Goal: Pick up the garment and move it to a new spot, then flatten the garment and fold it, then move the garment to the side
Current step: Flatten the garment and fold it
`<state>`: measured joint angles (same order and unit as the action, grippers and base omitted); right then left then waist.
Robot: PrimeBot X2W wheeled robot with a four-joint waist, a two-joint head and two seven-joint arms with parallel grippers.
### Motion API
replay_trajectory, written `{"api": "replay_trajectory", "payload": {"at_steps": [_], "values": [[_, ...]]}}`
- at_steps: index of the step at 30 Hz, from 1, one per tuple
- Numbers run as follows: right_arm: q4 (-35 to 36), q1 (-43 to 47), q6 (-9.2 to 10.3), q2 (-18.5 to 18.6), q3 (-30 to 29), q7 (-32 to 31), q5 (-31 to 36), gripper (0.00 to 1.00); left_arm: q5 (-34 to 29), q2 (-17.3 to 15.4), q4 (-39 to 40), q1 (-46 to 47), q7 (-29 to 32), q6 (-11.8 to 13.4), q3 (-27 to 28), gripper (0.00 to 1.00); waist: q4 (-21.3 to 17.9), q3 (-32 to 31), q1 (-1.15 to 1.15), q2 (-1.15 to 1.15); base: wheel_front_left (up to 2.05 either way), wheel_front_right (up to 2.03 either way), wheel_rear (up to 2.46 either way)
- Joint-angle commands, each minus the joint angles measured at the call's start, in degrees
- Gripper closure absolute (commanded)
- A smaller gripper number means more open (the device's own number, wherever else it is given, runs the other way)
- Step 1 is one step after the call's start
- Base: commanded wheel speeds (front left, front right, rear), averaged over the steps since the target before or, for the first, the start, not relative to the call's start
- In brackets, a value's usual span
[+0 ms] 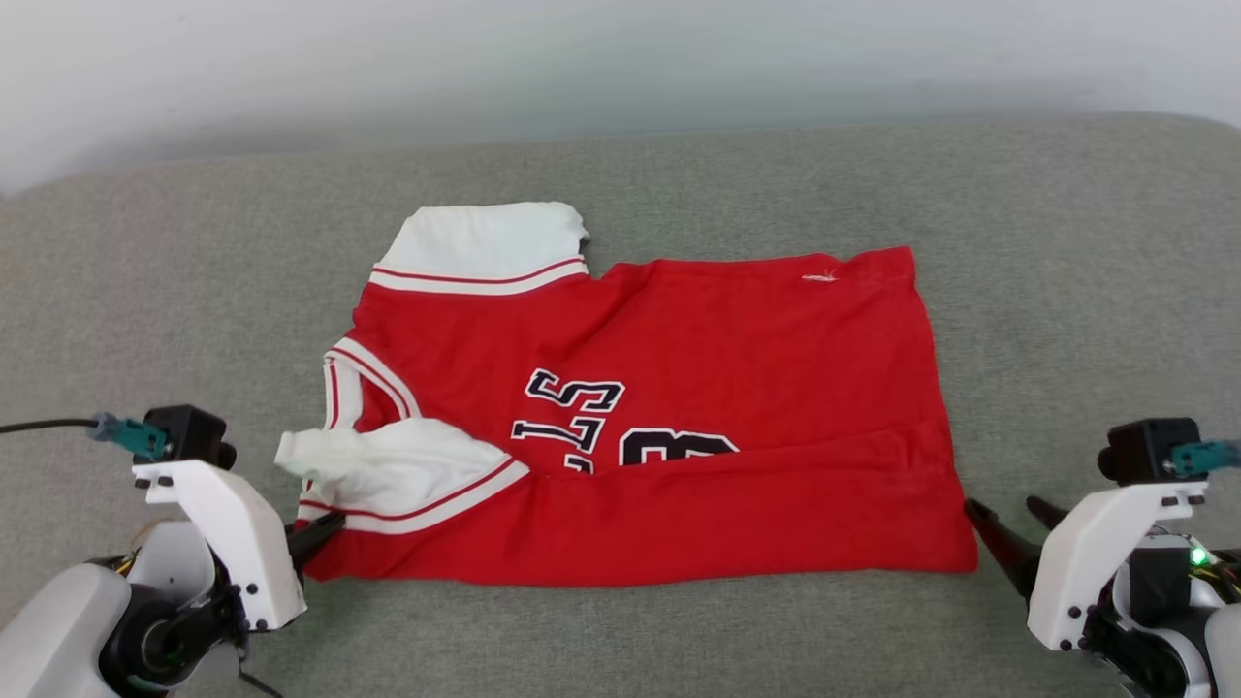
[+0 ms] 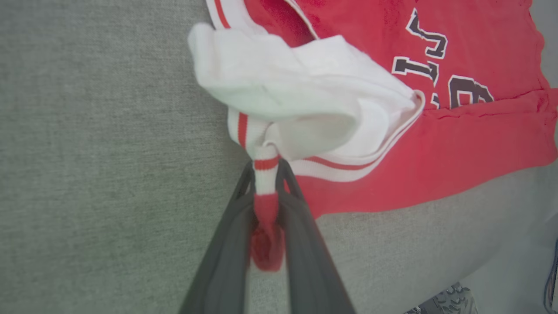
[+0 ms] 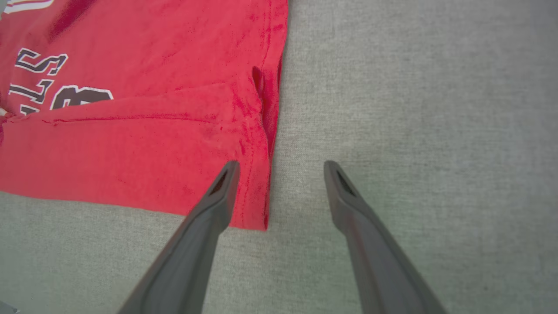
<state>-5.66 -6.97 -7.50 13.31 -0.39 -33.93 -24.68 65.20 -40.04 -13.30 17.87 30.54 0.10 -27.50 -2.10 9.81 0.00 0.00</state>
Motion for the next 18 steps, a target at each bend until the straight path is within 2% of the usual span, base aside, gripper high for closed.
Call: {"api": "replay_trajectory", "payload": {"at_steps": [1,5,14,15,16,17,18], "values": [[-0.34,-0.79,0.02,0.05,0.1,-1.54,-0.48,0.0,-0.34,-0.08,0.65,0.65,-0.3,0.4,0.17,1.0,0.52,0.33,0.0,0.0,0.0,0.0,0.0],[-1.86,-3.43,0.02,0.07,0.76,-8.37,-1.11,0.0,-1.15,-0.27,4.04,1.65,-0.6,0.99,0.31,1.0,1.98,1.81,0.0,0.0,0.0,0.0,0.0],[-9.82,-7.22,0.0,-2.19,3.07,-12.85,-3.44,0.0,-2.49,0.28,7.32,3.7,-1.07,1.06,-0.23,1.0,4.34,4.72,0.0,0.0,0.0,0.0,0.0],[-10.28,-7.4,-0.07,-2.36,3.69,-13.03,-3.79,0.23,-2.45,0.31,7.32,3.65,-1.1,1.02,-0.22,1.0,4.41,4.8,0.0,0.0,0.0,0.0,0.0],[-10.62,-7.67,-0.07,-2.48,4.22,-12.99,-4.07,0.58,-2.35,0.36,7.17,3.47,-1.27,1.05,-0.14,1.0,4.39,4.82,0.0,0.0,0.0,0.0,0.0],[-10.88,-7.85,-0.07,-2.62,4.68,-12.7,-4.43,0.75,-2.14,0.48,7.06,3.04,-1.53,1.11,-0.04,1.0,4.31,4.7,0.0,0.0,0.0,0.0,0.0],[-11.02,-7.96,-0.07,-2.93,4.95,-12.57,-5.05,1.0,-2.11,0.48,7.02,2.5,-1.69,1.1,-0.01,1.0,4.24,4.51,0.0,0.0,0.0,0.0,0.0]]}}
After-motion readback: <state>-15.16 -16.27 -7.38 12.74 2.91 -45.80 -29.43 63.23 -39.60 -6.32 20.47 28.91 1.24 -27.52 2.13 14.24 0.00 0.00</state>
